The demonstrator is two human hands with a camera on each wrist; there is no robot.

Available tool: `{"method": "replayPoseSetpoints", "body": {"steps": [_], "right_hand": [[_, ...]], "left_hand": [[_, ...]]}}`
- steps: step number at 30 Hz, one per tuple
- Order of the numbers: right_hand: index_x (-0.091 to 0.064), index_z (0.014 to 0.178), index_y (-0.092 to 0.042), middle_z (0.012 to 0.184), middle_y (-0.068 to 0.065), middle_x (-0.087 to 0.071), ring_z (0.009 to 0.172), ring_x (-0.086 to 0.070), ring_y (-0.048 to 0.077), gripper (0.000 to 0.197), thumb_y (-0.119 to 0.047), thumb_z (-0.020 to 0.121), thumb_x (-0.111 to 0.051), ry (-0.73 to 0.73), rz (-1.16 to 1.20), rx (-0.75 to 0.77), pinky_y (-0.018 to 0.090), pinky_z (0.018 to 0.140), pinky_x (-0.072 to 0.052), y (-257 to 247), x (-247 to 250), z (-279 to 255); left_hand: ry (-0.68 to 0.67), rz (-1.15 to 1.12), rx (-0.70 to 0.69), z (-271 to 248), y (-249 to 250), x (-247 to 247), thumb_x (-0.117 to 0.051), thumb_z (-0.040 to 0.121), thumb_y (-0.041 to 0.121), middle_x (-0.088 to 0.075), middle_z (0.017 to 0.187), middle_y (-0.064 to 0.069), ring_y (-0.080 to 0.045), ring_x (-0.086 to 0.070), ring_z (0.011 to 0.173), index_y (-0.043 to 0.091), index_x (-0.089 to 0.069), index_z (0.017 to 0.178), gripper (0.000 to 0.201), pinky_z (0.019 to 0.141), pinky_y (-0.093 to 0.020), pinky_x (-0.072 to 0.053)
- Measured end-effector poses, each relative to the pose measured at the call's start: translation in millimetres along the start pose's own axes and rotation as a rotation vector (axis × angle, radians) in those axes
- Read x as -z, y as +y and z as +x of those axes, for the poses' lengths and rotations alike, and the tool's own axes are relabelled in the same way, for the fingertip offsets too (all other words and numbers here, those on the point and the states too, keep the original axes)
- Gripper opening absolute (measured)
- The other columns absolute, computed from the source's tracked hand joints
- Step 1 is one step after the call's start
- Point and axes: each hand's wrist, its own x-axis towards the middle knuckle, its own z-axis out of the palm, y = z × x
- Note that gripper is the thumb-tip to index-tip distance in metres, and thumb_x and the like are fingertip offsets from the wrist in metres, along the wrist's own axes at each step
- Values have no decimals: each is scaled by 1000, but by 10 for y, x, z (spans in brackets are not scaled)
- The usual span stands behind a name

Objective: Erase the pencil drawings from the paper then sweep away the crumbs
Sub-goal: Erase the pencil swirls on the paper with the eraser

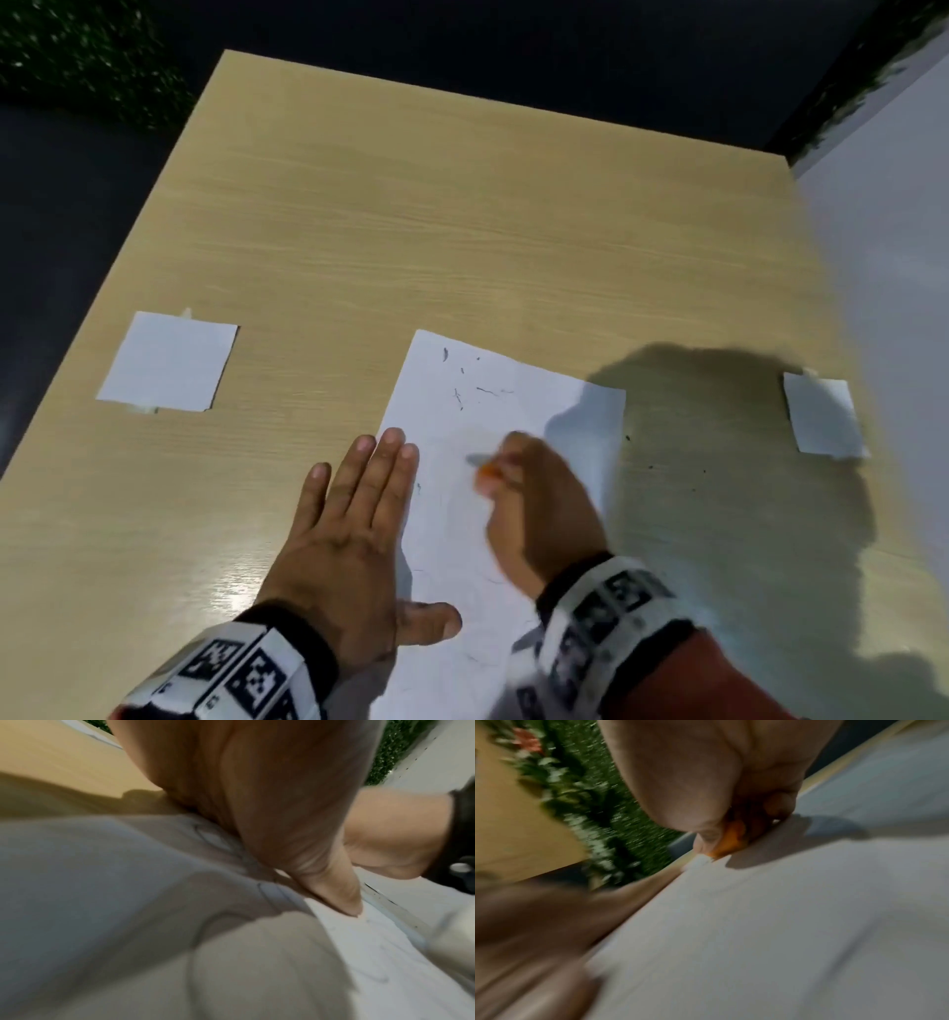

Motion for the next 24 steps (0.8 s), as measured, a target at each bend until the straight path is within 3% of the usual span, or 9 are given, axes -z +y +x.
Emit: {"method": "replayPoseSetpoints", "body": {"steps": [3,5,8,10,12,15,17,20,24], "right_hand": [[-49,89,-17,86,0,-57,83,-58,24,9,-26,91,-48,111,-178,-244,35,68,-45,206,268,108],[-50,90,-18,88,-2,-56,87,-57,22,3,-21,90,-50,28,-95,-176,33,71,-43,-61,171,25],[-54,105,-14,105,5,-54,101,-52,25,18,-20,88,-49,-171,-111,51,32,80,-41,-483,-215,-211],[-57,102,-15,105,4,-56,100,-53,24,24,-25,87,-41,-90,-87,75,32,82,-42,-371,-171,-163],[-55,86,-16,91,4,-60,89,-57,26,23,-26,87,-34,45,-113,-30,33,73,-42,-65,22,-45],[-43,79,-16,85,6,-58,84,-56,29,15,-25,90,-41,80,-217,-228,32,64,-35,128,251,55],[-51,84,-17,91,2,-60,90,-57,24,14,-25,86,-40,-25,-141,-122,29,70,-38,-148,163,11],[-59,94,-20,103,-2,-61,99,-55,17,19,-24,81,-46,-197,-26,53,28,86,-44,-536,-98,-161],[-56,92,-17,96,2,-60,94,-56,23,16,-21,90,-41,-40,-113,-48,29,74,-38,-187,111,68]], "left_hand": [[21,-6,26,-1,37,-13,-37,54,98,-29,157,-13,-26,-24,143,2,-31,149,135,106,-49,-20],[23,-23,33,3,55,-24,-36,59,95,-29,157,-13,-29,-26,143,2,-31,149,130,107,-51,-19],[103,-42,36,-10,77,-43,-41,72,64,-27,158,-11,-33,-34,140,3,-34,148,98,109,-52,-18],[64,-41,48,4,71,-40,-40,63,81,-29,157,-11,-32,-33,141,3,-34,148,116,108,-52,-20],[11,-40,58,2,68,-33,-33,47,100,-27,158,-11,-27,-25,144,4,-30,150,140,108,-51,-18],[19,-59,71,3,72,-16,-34,43,103,-25,159,-11,-25,-20,145,6,-28,151,145,109,-52,-16],[26,-64,67,12,80,-29,-32,48,101,-25,159,-11,-28,-22,145,6,-27,151,139,108,-54,-17],[79,-99,35,-5,86,-27,-35,66,78,-27,157,-9,-34,-34,141,6,-31,149,110,107,-53,-20],[8,-76,58,12,81,-76,-33,45,102,-28,157,-12,-28,-25,144,5,-29,149,142,108,-55,-18]]}}
